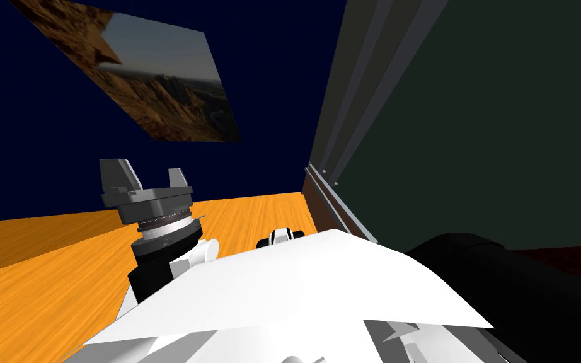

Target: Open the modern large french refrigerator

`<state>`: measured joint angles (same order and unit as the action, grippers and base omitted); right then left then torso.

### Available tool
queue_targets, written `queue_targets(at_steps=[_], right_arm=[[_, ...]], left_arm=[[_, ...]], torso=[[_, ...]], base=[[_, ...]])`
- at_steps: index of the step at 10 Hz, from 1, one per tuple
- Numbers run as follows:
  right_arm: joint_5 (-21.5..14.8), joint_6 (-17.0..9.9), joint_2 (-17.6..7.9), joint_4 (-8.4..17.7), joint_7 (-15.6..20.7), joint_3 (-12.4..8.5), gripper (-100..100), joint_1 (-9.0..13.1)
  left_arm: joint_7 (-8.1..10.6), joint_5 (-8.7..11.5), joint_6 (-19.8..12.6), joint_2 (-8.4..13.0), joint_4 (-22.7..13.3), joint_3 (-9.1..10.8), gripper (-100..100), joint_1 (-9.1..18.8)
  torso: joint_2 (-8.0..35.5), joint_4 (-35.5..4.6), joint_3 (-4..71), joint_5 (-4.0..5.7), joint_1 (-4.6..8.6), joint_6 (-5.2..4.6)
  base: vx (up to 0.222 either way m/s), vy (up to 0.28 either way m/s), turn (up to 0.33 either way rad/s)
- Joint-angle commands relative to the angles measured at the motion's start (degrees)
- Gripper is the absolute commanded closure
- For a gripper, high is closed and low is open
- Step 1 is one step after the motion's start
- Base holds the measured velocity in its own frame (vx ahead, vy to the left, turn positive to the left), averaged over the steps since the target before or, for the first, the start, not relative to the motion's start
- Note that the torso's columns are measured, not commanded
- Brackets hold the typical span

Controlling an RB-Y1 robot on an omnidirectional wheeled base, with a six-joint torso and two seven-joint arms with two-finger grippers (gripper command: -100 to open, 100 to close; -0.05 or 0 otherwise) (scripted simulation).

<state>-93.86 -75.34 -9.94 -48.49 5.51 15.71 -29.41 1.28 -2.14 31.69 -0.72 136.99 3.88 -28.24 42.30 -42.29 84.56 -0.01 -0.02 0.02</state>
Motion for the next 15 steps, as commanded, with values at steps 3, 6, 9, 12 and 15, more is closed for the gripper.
queue_targets(at_steps=[3, 6, 9, 12, 15], right_arm=[[-6.8, -6.8, 1.2, 7.1, -0.4, 0.4, -100, 1.3], [-10.7, -10.5, 2.5, 11.6, -0.4, 0.8, -100, 1.8], [-14.4, -14.1, 3.9, 14.7, -0.4, 1.0, -100, 2.2], [-16.8, -16.4, 5.5, 16.9, -0.4, 1.1, -100, 2.6], [-17.5, -16.9, 6.2, 16.7, 0.0, 1.2, -100, 2.3]], left_arm=[[0.0, 0.0, 0.0, 0.0, 0.0, 0.01, 0, 0.0], [0.0, 0.0, 0.0, 0.0, 0.0, 0.0, 0, 0.0], [0.0, 0.0, 0.0, 0.0, 0.0, 0.01, 0, 0.0], [0.0, 0.0, 0.0, 0.0, 0.0, 0.01, 0, 0.0], [0.0, 0.0, 0.0, 0.0, 0.0, 0.01, 0, 0.0]], torso=[[0.0, 0.0, 0.0, 0.01, 0.04, -0.05], [0.0, 0.0, 0.0, 0.0, 0.01, -0.01], [-0.1, 0.0, 0.1, -0.06, -0.06, 0.01], [-0.1, 0.0, 0.1, 0.0, -0.01, 0.0], [0.0, 0.0, 0.0, 0.01, 0.03, -0.03]], base=[[-0.037, -0.025, 0.147], [-0.04, -0.021, 0.18], [-0.047, -0.023, 0.124], [-0.028, -0.01, 0.1], [-0.015, -0.005, 0.05]])
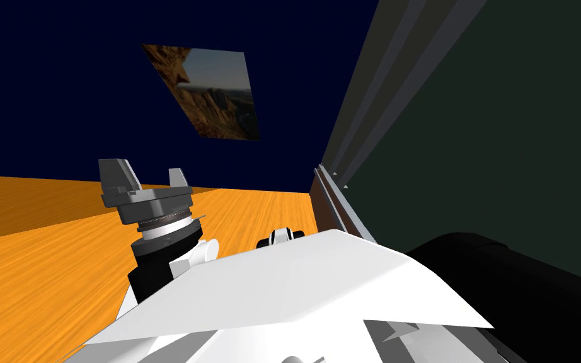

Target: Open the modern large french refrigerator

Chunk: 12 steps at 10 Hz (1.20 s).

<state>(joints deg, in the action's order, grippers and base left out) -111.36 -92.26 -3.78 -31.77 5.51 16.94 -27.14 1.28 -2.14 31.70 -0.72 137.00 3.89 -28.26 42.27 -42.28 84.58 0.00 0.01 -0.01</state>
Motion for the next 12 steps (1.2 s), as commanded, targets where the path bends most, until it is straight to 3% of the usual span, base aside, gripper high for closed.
queue_targets(at_steps=[1, 3, 4, 6, 7, 9, 10, 12], right_arm=[[2.8, 0.4, -1.7, -0.1, 1.4, 2.9, -100, 2.6], [4.6, 0.4, -1.7, -0.1, 1.4, 3.1, -100, 2.6], [6.9, 0.9, -3.4, -0.3, 2.9, 5.8, -100, 5.2], [9.2, 0.9, -3.4, -0.3, 2.9, 6.1, -100, 5.2], [11.5, 1.4, -5.2, -0.5, 4.4, 8.8, -100, 7.8], [13.8, 1.4, -5.2, -0.5, 4.4, 9.2, -100, 7.8], [16.1, 1.9, -6.9, -0.8, 5.9, 11.9, -100, 10.4], [18.5, 1.9, -6.9, -0.8, 5.9, 12.3, -100, 10.4]], left_arm=[[0.0, 0.0, 0.0, 0.0, 0.0, 0.0, 0, 0.0], [0.0, 0.0, 0.0, 0.0, 0.0, 0.0, 0, 0.0], [0.0, 0.0, 0.0, 0.0, 0.0, 0.0, 0, 0.0], [0.0, 0.0, 0.0, 0.0, 0.0, -0.01, 0, 0.0], [0.0, 0.0, 0.0, 0.0, 0.0, 0.0, 0, 0.0], [0.0, 0.0, 0.0, 0.0, 0.0, 0.0, 0, 0.0], [0.0, 0.0, 0.0, 0.0, 0.0, 0.0, 0, 0.0], [0.0, 0.0, 0.0, 0.0, 0.0, 0.0, 0, 0.0]], torso=[[0.0, 0.0, 0.0, 0.0, -0.01, 0.01], [0.2, 0.0, -0.1, 0.03, 0.01, 0.01], [0.0, 0.0, 0.0, 0.04, 0.05, -0.01], [0.0, 0.0, 0.0, 0.11, 0.1, 0.02], [-0.1, 0.0, 0.1, 0.08, 0.13, -0.01], [0.0, 0.0, -0.1, 0.15, 0.11, 0.05], [-0.1, 0.1, 0.0, 0.15, 0.15, -0.04], [-0.1, 0.0, 0.0, 0.15, 0.18, 0.09]], base=[[-0.067, 0.017, 0.024], [-0.067, 0.016, 0.011], [-0.09, 0.034, 0.007], [-0.054, 0.019, 0.017], [-0.071, 0.02, -0.006], [-0.056, 0.016, 0.028], [-0.079, 0.018, -0.015], [-0.051, 0.016, 0.024]])
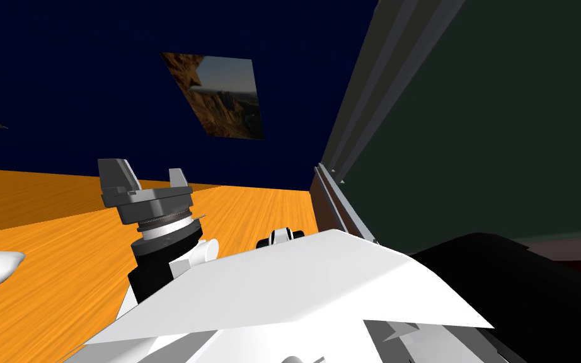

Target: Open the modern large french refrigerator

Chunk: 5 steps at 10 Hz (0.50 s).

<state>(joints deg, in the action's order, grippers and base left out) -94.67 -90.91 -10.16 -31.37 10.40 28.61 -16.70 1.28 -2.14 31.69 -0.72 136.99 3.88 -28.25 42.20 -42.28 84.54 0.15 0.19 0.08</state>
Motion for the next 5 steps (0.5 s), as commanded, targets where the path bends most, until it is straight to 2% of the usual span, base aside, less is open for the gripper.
queue_targets(at_steps=[1, 3, 4, 5], right_arm=[[4.0, 1.0, -2.2, -1.4, 2.5, 3.3, -100, 2.6], [6.4, 1.0, -2.2, -1.4, 2.5, 3.7, -100, 2.6], [8.6, 1.5, -4.0, -1.6, 4.0, 6.3, -100, 5.2], [10.3, 1.5, -4.0, -1.6, 4.0, 6.8, -100, 5.2]], left_arm=[[0.0, 0.0, 0.0, 0.0, 0.0, 0.0, 0, 0.0], [0.0, 0.0, 0.0, 0.0, 0.0, 0.0, 0, 0.0], [0.0, 0.0, 0.0, 0.0, 0.0, 0.0, 0, 0.0], [0.0, 0.0, 0.0, 0.0, 0.0, 0.0, 0, 0.0]], torso=[[-0.1, 0.1, 0.1, 0.02, 0.0, -0.09], [0.0, 0.0, 0.0, 0.05, 0.03, 0.0], [0.0, 0.1, 0.0, 0.06, 0.01, -0.12], [0.1, 0.0, 0.0, 0.0, -0.01, -0.04]], base=[[-0.07, 0.019, -0.019], [-0.059, 0.017, 0.032], [-0.068, 0.014, 0.007], [-0.074, 0.027, 0.016]])
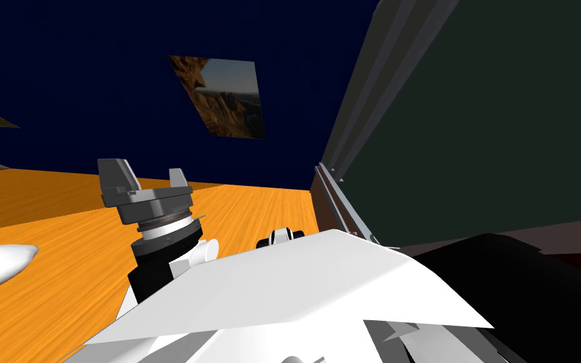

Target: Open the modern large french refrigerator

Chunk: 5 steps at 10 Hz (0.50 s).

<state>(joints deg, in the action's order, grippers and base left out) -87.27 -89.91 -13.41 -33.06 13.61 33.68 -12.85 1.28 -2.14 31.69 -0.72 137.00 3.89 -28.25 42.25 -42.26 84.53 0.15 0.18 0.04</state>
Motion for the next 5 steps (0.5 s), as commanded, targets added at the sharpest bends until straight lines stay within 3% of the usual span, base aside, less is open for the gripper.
queue_targets(at_steps=[1, 2, 4, 5], right_arm=[[3.6, 0.5, -0.7, 0.1, 0.8, 1.7, -100, 1.4], [5.8, 1.0, -2.4, -0.1, 2.3, 4.4, -100, 4.0], [8.2, 1.0, -2.4, -0.1, 2.3, 4.8, -100, 4.0], [10.3, 1.5, -4.1, -0.3, 3.8, 7.5, -100, 6.6]], left_arm=[[0.0, 0.0, 0.0, 0.0, 0.0, 0.0, 0, 0.0], [0.0, 0.0, 0.0, 0.0, 0.0, 0.0, 0, 0.0], [0.0, 0.0, 0.0, 0.0, 0.0, 0.0, 0, 0.0], [0.0, 0.0, 0.0, 0.0, 0.0, 0.0, 0, 0.0]], torso=[[0.0, 0.0, 0.0, 0.01, -0.07, -0.03], [0.0, 0.1, 0.0, 0.04, -0.03, -0.12], [0.1, 0.0, 0.0, -0.03, -0.06, -0.1], [0.0, 0.1, 0.0, 0.0, -0.02, -0.15]], base=[[-0.03, 0.019, 0.019], [-0.072, 0.034, 0.013], [-0.058, 0.017, 0.015], [-0.073, 0.017, 0.015]])
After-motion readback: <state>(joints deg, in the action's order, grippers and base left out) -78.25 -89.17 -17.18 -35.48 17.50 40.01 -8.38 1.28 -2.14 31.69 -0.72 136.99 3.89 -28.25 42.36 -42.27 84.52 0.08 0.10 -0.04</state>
